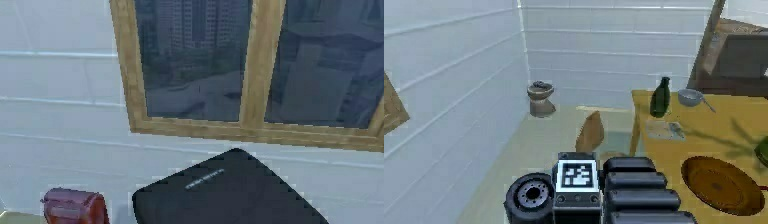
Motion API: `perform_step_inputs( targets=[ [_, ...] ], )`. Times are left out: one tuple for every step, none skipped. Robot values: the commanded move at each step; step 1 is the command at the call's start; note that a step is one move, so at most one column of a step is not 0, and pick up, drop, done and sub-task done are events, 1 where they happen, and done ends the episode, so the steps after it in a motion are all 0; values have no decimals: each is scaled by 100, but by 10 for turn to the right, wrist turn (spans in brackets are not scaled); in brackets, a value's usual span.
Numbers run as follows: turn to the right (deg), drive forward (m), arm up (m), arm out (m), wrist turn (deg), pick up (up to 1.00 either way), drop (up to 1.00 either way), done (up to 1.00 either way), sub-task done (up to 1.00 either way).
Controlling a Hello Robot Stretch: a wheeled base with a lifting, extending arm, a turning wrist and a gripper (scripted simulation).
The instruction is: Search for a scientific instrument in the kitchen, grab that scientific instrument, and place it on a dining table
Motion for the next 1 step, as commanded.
perform_step_inputs(
  targets=[
    [-330,0,0,0,0,0,0,0,0]
  ],
)
